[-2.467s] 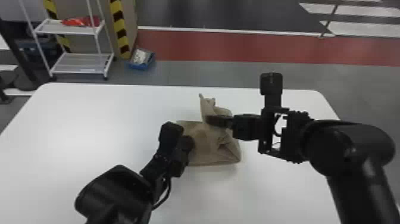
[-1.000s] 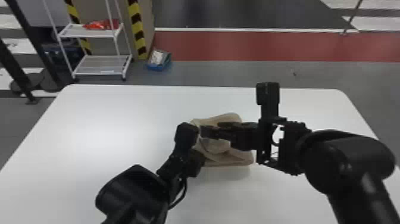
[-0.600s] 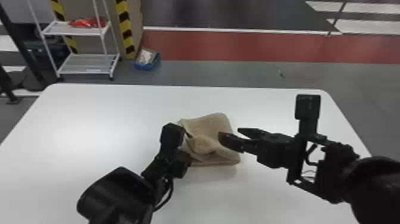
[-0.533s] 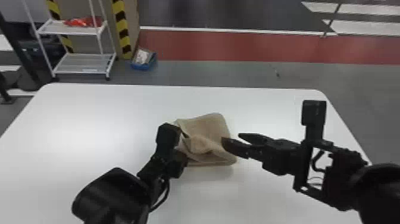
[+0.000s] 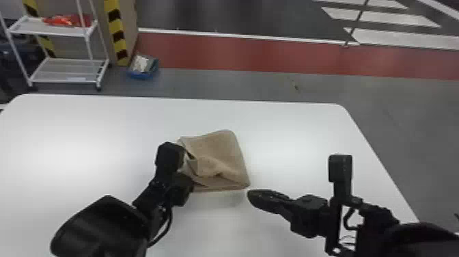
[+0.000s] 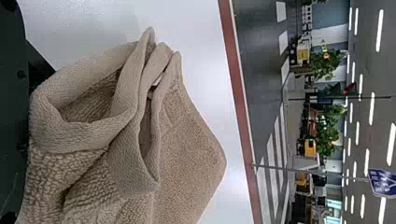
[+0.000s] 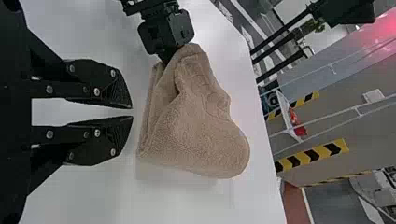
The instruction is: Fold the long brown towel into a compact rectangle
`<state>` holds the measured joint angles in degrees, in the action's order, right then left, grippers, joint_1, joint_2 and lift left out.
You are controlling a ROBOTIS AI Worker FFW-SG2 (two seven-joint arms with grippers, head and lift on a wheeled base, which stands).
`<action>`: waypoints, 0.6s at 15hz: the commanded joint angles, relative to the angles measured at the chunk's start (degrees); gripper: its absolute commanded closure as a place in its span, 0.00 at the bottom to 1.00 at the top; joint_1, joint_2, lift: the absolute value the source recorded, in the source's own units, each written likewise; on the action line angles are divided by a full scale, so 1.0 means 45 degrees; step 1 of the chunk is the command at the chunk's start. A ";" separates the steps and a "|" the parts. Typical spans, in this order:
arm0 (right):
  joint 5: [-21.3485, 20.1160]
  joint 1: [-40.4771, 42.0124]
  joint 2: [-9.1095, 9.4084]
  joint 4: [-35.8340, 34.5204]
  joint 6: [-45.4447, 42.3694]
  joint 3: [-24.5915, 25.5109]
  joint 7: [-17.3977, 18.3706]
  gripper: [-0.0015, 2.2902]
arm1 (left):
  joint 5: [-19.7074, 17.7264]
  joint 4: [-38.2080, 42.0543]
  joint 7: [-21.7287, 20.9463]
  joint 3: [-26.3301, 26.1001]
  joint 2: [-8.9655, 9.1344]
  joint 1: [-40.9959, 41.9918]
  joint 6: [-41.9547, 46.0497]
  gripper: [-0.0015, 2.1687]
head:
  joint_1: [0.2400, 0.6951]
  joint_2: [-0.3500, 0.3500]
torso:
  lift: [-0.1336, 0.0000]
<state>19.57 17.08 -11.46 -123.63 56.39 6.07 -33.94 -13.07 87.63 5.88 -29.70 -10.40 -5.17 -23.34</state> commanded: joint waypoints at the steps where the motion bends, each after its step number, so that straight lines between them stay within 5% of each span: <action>1: -0.0443 -0.0359 0.0008 0.0891 -0.0898 -0.0665 0.0003 0.91 | 0.0014 0.0000 0.0021 0.0019 0.0007 0.0075 0.0000 0.81 | 1.00 0.31 | 0.07; 9: -0.0873 -0.1921 0.0027 0.3371 -0.1328 -0.1544 0.0296 0.91 | -0.0006 0.0859 0.0001 0.0331 -0.0188 0.0583 -0.0079 0.81 | 1.00 0.36 | 0.07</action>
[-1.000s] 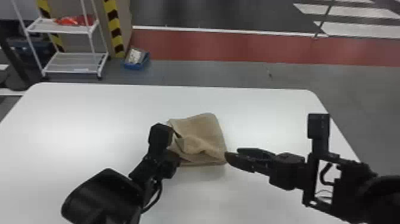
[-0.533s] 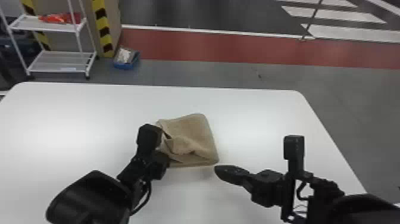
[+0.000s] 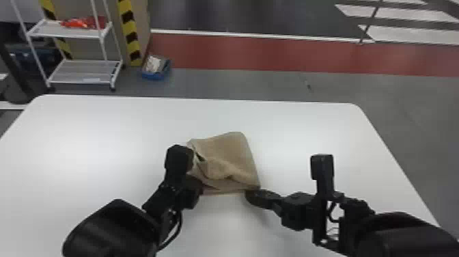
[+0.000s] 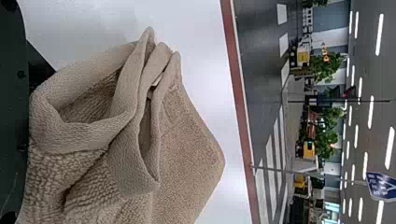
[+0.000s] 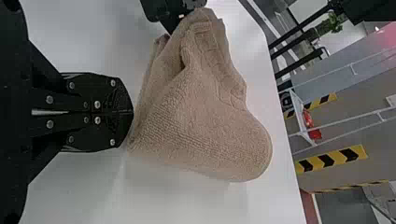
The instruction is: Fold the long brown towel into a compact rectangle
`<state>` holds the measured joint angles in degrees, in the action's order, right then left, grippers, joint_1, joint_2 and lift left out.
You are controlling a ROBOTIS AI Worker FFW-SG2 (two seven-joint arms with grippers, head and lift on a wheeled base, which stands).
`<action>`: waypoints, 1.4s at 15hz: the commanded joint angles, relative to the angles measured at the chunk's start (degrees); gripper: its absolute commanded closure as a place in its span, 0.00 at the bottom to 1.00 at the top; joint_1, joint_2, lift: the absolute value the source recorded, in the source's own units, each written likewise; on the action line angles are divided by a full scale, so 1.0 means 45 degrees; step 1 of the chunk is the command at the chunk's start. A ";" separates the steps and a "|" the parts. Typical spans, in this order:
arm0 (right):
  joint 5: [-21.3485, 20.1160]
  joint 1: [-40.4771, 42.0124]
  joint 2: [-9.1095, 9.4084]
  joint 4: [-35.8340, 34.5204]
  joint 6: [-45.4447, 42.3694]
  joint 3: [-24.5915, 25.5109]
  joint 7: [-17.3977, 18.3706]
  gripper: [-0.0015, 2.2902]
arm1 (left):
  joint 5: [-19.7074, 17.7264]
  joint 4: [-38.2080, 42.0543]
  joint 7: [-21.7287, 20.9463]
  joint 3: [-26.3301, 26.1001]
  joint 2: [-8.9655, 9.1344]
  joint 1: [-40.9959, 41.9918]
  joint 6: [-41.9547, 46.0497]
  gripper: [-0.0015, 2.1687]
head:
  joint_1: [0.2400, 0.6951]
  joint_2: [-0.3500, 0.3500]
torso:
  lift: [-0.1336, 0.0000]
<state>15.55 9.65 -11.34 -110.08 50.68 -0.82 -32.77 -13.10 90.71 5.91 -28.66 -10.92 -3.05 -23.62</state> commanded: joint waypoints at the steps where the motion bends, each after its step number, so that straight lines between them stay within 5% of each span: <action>1: 0.0022 -0.0406 0.0000 0.0477 -0.0216 -0.0013 0.0094 0.91 | -0.0019 0.0311 -0.0005 0.0158 -0.0113 0.0189 -0.0056 0.81 | 1.00 0.36 | 0.07; 6: -0.0271 -0.1383 0.0019 0.1142 -0.0294 -0.0130 0.0406 0.91 | -0.0097 0.1210 -0.0025 0.0529 -0.0387 0.0697 -0.0486 0.81 | 1.00 0.37 | 0.07; 15: -0.0994 -0.5582 0.0058 0.6552 -0.2208 -0.0481 0.0621 0.91 | -0.0468 0.4530 -0.0572 0.2834 -0.1344 0.3060 -0.1267 0.81 | 1.00 0.41 | 0.07; 17: -0.0818 -0.5133 0.0097 0.6044 -0.2325 -0.0442 0.0465 0.91 | -0.0487 0.4569 -0.0572 0.2854 -0.1344 0.3099 -0.1267 0.81 | 1.00 0.43 | 0.07; 21: -0.0584 -0.2984 0.0000 0.2626 -0.1036 0.0378 0.0367 0.91 | -0.0507 0.4335 -0.0572 0.2736 -0.1285 0.2708 -0.1267 0.81 | 1.00 0.45 | 0.07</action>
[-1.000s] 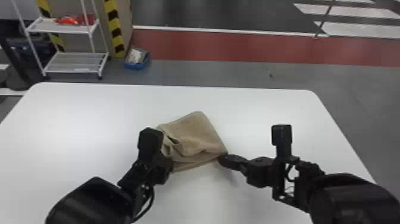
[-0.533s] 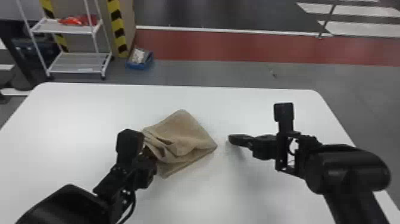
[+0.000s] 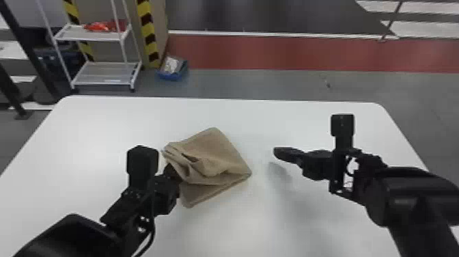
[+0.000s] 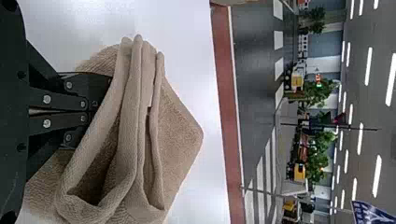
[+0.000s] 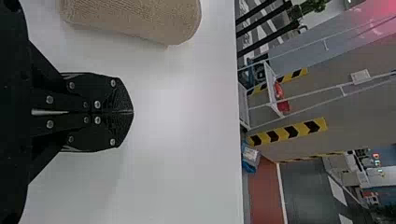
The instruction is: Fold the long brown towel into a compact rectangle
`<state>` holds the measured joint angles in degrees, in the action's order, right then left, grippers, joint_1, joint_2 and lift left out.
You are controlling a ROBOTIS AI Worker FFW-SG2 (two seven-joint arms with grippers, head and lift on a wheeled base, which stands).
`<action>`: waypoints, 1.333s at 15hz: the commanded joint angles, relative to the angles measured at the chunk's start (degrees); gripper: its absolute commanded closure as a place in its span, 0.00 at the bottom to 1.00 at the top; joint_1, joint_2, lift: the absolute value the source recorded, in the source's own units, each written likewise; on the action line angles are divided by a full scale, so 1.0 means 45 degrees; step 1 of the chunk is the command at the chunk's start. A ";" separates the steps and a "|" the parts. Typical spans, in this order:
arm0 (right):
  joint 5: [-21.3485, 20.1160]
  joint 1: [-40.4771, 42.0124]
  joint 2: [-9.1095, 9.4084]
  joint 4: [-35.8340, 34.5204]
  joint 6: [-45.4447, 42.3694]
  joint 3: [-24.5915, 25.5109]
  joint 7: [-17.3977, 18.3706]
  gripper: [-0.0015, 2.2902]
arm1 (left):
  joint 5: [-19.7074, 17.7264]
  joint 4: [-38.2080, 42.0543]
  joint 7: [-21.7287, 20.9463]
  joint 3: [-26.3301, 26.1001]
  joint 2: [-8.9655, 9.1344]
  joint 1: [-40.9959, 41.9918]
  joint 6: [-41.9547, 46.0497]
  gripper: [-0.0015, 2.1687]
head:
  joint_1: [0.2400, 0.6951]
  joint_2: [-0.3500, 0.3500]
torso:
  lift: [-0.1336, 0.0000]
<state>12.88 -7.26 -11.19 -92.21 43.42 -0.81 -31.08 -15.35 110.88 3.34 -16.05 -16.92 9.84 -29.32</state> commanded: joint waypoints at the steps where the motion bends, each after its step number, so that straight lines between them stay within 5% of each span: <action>1: 0.0028 0.1399 -0.0053 -0.2068 0.0851 0.0649 -0.0106 0.91 | 0.0013 -0.0343 0.0000 -0.0164 0.0089 -0.0254 0.0000 0.81 | 1.00 0.45 | 0.07; 4: 0.0789 0.2942 -0.0209 -0.4236 0.1436 0.1469 -0.0516 0.91 | 0.0091 -0.0793 0.0020 -0.0516 0.0167 -0.0468 0.0000 0.81 | 1.00 0.42 | 0.07; 8: 0.0907 0.4153 -0.0190 -0.5174 0.1358 0.0668 -0.0653 0.91 | 0.0110 -0.0929 0.0039 -0.0574 0.0303 -0.0566 0.0000 0.81 | 1.00 0.41 | 0.07; 13: 0.0028 0.3977 -0.0034 -0.4490 -0.0399 -0.0699 -0.0282 0.91 | 0.0091 -0.0910 0.0078 -0.0750 0.0303 -0.0508 0.0000 0.81 | 1.00 0.49 | 0.07; 20: -0.0480 0.2337 0.0162 -0.2400 -0.0360 -0.1793 0.0011 0.91 | 0.0052 -0.0812 0.0078 -0.0867 0.0303 -0.0468 0.0039 0.81 | 1.00 0.52 | 0.07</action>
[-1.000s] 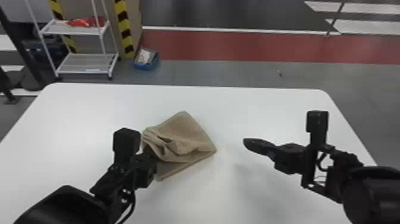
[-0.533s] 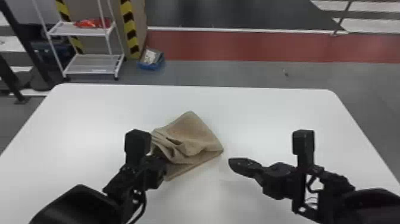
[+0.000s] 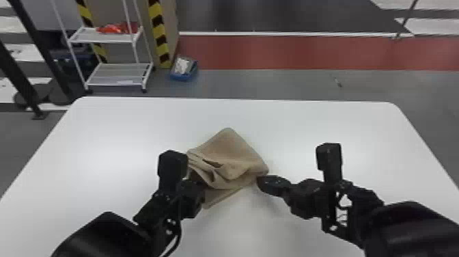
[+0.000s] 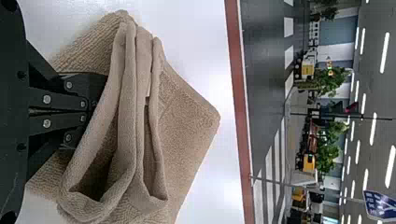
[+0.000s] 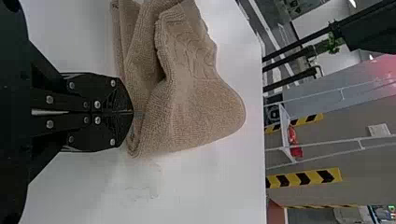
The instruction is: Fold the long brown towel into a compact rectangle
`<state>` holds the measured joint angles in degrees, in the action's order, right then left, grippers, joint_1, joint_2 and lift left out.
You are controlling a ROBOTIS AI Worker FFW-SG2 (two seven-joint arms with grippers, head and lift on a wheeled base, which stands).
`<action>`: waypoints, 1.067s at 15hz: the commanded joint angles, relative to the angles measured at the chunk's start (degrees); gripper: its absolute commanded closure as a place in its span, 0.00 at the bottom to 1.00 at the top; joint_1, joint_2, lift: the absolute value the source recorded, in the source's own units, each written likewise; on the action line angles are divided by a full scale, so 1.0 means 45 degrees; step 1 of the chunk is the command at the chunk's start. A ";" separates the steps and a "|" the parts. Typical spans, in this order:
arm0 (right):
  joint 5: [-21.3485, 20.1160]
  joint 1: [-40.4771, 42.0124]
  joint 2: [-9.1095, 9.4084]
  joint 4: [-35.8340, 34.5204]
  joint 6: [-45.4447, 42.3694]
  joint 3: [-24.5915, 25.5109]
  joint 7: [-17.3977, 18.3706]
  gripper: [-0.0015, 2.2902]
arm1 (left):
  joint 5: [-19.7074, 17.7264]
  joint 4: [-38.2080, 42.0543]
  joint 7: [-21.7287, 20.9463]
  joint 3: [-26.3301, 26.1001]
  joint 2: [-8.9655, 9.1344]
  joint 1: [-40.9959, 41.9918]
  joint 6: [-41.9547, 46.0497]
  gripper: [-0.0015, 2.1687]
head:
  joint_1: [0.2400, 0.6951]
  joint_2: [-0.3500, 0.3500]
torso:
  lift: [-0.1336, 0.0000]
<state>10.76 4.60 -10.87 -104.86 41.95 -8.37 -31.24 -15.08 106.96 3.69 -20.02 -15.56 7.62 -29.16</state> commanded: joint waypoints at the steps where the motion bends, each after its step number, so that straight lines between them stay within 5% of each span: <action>1: -0.0086 -0.0553 0.0169 0.0705 -0.0152 -0.0191 0.0066 0.91 | -0.0008 0.0078 0.0000 0.0016 -0.0020 0.0046 -0.0034 0.81 | 1.00 0.52 | 0.07; 8: -0.0164 -0.2838 0.0638 0.3087 -0.1519 -0.0464 0.0594 0.91 | -0.0047 0.0762 -0.0117 0.0094 -0.0137 0.0573 -0.0112 0.81 | 1.00 0.53 | 0.07; 13: -0.0203 -0.4733 0.0658 0.5255 -0.2691 -0.0601 0.0613 0.91 | -0.0145 0.1641 -0.0215 0.0466 -0.0430 0.1237 -0.0229 0.81 | 1.00 0.53 | 0.07; 16: 0.0012 -0.4283 0.0501 0.5041 -0.2574 -0.0230 0.0144 0.91 | -0.0164 0.2051 -0.0234 0.0739 -0.0489 0.1452 -0.0542 0.81 | 1.00 0.53 | 0.07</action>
<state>10.43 -16.15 -8.17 -81.32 29.82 -10.26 -30.00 -15.84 115.45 2.67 -17.34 -17.58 13.79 -31.35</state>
